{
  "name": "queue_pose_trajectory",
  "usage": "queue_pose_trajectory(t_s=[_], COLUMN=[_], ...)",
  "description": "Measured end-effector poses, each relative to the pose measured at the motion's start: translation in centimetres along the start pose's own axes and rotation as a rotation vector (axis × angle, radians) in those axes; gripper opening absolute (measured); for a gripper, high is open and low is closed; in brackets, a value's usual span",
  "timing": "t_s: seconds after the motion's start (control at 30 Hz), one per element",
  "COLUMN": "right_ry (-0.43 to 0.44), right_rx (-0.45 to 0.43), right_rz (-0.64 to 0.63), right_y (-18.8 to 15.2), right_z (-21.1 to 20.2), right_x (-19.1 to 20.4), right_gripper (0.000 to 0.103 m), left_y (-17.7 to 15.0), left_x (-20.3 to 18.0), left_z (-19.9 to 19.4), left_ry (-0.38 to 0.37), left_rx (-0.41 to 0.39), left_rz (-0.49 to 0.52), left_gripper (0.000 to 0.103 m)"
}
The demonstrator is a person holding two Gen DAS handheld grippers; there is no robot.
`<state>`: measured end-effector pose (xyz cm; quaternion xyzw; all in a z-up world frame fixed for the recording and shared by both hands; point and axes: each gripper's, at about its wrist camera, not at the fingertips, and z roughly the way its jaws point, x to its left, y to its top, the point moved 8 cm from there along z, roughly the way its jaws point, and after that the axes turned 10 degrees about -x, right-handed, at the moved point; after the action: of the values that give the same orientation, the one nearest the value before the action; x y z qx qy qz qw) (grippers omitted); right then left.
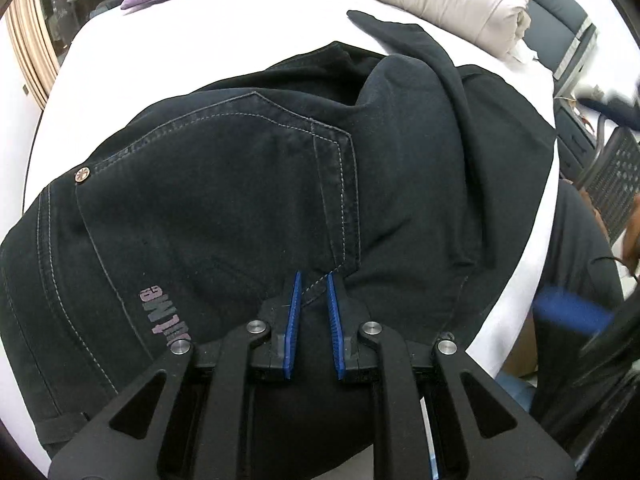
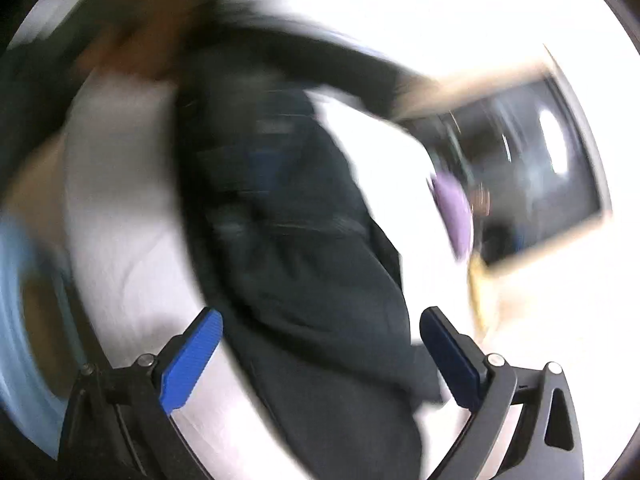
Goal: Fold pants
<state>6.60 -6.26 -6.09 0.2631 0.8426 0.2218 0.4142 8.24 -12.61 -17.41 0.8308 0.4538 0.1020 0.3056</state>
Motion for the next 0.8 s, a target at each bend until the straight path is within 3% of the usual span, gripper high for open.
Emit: queue_pose_trajectory(t_s=[0.17, 0.23, 0.33, 0.47, 0.63, 0.73, 0.8], right_ry=[-0.067, -0.119, -0.164, -0.201, -0.257, -0.256, -0.253], right_rx=[0.130, 0.192, 0.262, 0.393, 0.542, 0.661, 0.661], right_rz=[0.615, 0.758, 0.850, 0.960, 0.983, 0.967, 0.980], right_y=[-3.2, -5.0, -6.4, -8.5, -10.4, -12.5, -13.2], right_z=[3.8, 6.8, 12.0, 19.1, 24.4, 26.0, 26.3], right_x=[-14.9, -20.1, -25.0, -28.0, -28.2, -26.2, -25.8], right_gripper=[0.083, 0.082, 0.079, 0.079, 0.076, 0.076, 0.075], left_y=[-0.1, -0.2, -0.8, -0.7, -0.6, -0.4, -0.4], left_x=[0.8, 1.1, 1.5, 1.2, 1.4, 1.6, 1.7], left_z=[0.8, 0.8, 0.0, 0.1, 0.0, 0.1, 0.1], left_ry=[0.002, 0.005, 0.017, 0.022, -0.003, -0.015, -0.020], left_rx=[-0.010, -0.015, -0.020, -0.020, -0.015, -0.018, -0.019], left_rz=[-0.031, -0.036, -0.034, -0.040, -0.065, -0.077, -0.081], left_gripper=[0.013, 0.013, 0.013, 0.013, 0.013, 0.013, 0.013])
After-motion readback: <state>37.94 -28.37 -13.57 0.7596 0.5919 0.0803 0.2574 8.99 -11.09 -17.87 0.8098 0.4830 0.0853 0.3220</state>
